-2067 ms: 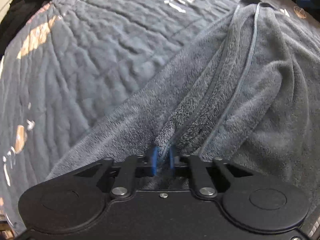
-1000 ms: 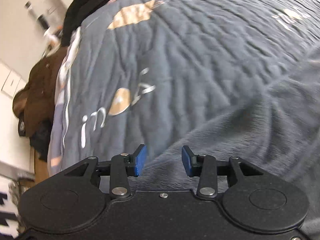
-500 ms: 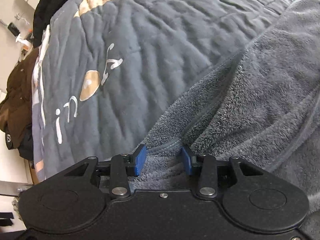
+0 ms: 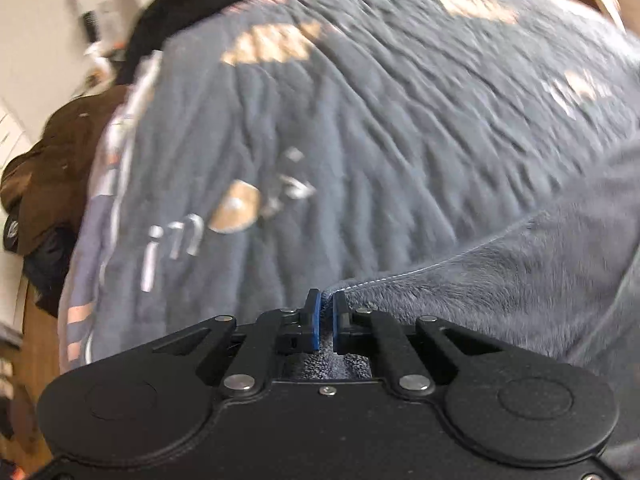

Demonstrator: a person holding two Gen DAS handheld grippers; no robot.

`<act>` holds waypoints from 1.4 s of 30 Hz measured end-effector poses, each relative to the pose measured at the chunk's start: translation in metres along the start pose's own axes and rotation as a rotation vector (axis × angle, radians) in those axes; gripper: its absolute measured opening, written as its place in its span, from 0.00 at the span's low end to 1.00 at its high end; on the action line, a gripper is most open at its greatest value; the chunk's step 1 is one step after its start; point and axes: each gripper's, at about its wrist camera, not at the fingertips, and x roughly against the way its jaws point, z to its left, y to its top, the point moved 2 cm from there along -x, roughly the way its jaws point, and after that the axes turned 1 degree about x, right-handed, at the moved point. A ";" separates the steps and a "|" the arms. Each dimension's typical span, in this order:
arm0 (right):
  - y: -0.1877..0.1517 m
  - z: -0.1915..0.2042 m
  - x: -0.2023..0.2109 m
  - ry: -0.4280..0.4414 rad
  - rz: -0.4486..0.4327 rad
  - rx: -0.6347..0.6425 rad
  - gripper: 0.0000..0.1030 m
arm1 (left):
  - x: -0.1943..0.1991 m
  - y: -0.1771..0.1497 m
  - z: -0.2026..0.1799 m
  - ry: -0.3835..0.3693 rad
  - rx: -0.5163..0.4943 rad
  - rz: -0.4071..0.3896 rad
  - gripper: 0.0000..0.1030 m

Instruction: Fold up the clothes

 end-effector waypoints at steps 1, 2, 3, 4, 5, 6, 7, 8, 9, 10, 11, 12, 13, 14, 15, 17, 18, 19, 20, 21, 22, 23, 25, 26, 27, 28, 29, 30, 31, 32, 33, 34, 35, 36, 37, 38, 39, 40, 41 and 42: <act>0.000 0.004 -0.001 0.022 -0.003 0.007 0.73 | -0.004 0.003 -0.001 0.013 0.001 0.002 0.06; -0.001 0.007 -0.002 0.034 -0.002 0.011 0.74 | -0.009 0.005 -0.003 0.027 0.002 0.004 0.07; 0.000 0.010 -0.005 0.037 0.002 0.014 0.75 | -0.012 0.006 -0.004 0.036 -0.002 0.007 0.11; 0.000 0.011 -0.007 0.031 0.007 0.018 0.75 | -0.013 0.005 -0.006 0.039 -0.014 0.010 0.12; -0.001 0.011 -0.009 0.018 0.012 0.022 0.75 | -0.014 0.003 -0.008 0.042 -0.026 0.014 0.12; -0.002 0.011 -0.011 0.003 0.020 0.026 0.75 | -0.013 0.002 -0.009 0.043 -0.032 0.013 0.16; -0.003 0.010 -0.011 -0.013 0.030 0.028 0.75 | -0.008 0.000 -0.008 0.042 -0.026 0.000 0.21; -0.004 0.009 -0.012 -0.029 0.040 0.031 0.75 | -0.002 -0.001 -0.008 0.038 -0.018 -0.013 0.31; -0.004 0.008 -0.012 -0.045 0.045 0.037 0.75 | 0.005 -0.003 -0.008 0.032 -0.015 -0.028 0.34; -0.005 0.007 -0.010 -0.058 0.045 0.046 0.75 | 0.013 -0.004 -0.010 0.029 -0.035 -0.040 0.34; -0.006 0.006 -0.008 -0.067 0.043 0.052 0.75 | 0.022 -0.006 -0.014 0.024 -0.064 -0.052 0.37; -0.005 0.005 -0.007 -0.073 0.040 0.051 0.75 | 0.032 -0.007 -0.025 0.016 -0.112 -0.061 0.42; -0.005 0.003 -0.006 -0.080 0.036 0.044 0.75 | 0.038 -0.008 -0.036 0.008 -0.158 -0.069 0.45; -0.005 0.001 -0.005 -0.087 0.031 0.038 0.75 | 0.043 -0.010 -0.049 -0.003 -0.212 -0.074 0.46; -0.005 0.000 -0.005 -0.093 0.027 0.034 0.75 | 0.046 -0.012 -0.064 -0.019 -0.268 -0.073 0.46; -0.004 -0.002 -0.004 -0.102 0.021 0.031 0.75 | 0.049 -0.016 -0.096 -0.058 -0.374 -0.073 0.46; -0.003 -0.002 -0.004 -0.106 0.017 0.032 0.75 | 0.047 -0.017 -0.108 -0.068 -0.406 -0.075 0.46; -0.003 -0.002 -0.003 -0.109 0.012 0.035 0.75 | 0.044 -0.019 -0.119 -0.079 -0.435 -0.075 0.46; -0.003 -0.001 -0.001 -0.112 0.008 0.038 0.75 | 0.037 -0.019 -0.129 -0.087 -0.452 -0.066 0.46; -0.002 -0.002 0.000 -0.117 0.005 0.040 0.75 | 0.029 -0.020 -0.136 -0.092 -0.461 -0.051 0.46; -0.001 -0.003 0.001 -0.123 0.003 0.040 0.75 | 0.021 -0.021 -0.143 -0.098 -0.468 -0.036 0.46; -0.001 -0.005 0.003 -0.129 0.002 0.037 0.75 | 0.014 -0.020 -0.149 -0.110 -0.468 -0.020 0.46; -0.001 -0.007 0.005 -0.139 -0.001 0.032 0.75 | 0.004 -0.021 -0.156 -0.134 -0.465 0.003 0.46; 0.000 -0.009 0.006 -0.144 -0.002 0.028 0.75 | 0.000 -0.021 -0.159 -0.144 -0.463 0.013 0.43; 0.000 -0.011 0.007 -0.146 -0.005 0.022 0.75 | -0.003 -0.021 -0.160 -0.155 -0.460 0.022 0.30; 0.001 -0.012 0.007 -0.148 -0.007 0.018 0.75 | -0.004 -0.021 -0.159 -0.167 -0.457 0.027 0.26; 0.001 -0.013 0.008 -0.150 -0.010 0.015 0.75 | -0.004 -0.020 -0.158 -0.175 -0.449 0.028 0.23; 0.001 -0.014 0.009 -0.152 -0.013 0.012 0.75 | -0.003 -0.018 -0.154 -0.173 -0.433 0.019 0.14; 0.002 -0.015 0.010 -0.153 -0.016 0.010 0.75 | -0.002 -0.015 -0.151 -0.165 -0.418 0.006 0.11; 0.002 -0.015 0.010 -0.154 -0.019 0.008 0.75 | 0.001 -0.011 -0.147 -0.146 -0.407 -0.018 0.09; 0.003 -0.016 0.011 -0.155 -0.022 0.005 0.75 | 0.004 -0.005 -0.143 -0.128 -0.393 -0.044 0.05; 0.003 -0.017 0.011 -0.156 -0.025 0.004 0.75 | 0.008 0.002 -0.139 -0.113 -0.372 -0.077 0.04; 0.004 -0.017 0.012 -0.156 -0.029 0.002 0.75 | 0.013 0.009 -0.135 -0.098 -0.351 -0.109 0.04; 0.005 -0.017 0.012 -0.155 -0.032 -0.001 0.75 | 0.015 0.015 -0.132 -0.082 -0.335 -0.135 0.04; 0.005 -0.018 0.013 -0.155 -0.036 -0.003 0.75 | 0.015 0.021 -0.134 -0.066 -0.330 -0.148 0.04; 0.006 -0.018 0.014 -0.155 -0.039 -0.004 0.75 | 0.014 0.027 -0.135 -0.049 -0.325 -0.160 0.04; 0.006 -0.018 0.014 -0.156 -0.043 -0.004 0.75 | 0.013 0.033 -0.136 -0.032 -0.320 -0.173 0.04; 0.006 -0.018 0.015 -0.156 -0.045 -0.005 0.75 | 0.012 0.039 -0.137 -0.016 -0.314 -0.185 0.04; 0.007 -0.018 0.015 -0.157 -0.048 -0.005 0.75 | 0.012 0.045 -0.139 0.001 -0.309 -0.198 0.04; 0.007 -0.018 0.015 -0.159 -0.049 -0.005 0.75 | 0.008 0.050 -0.140 0.016 -0.305 -0.198 0.04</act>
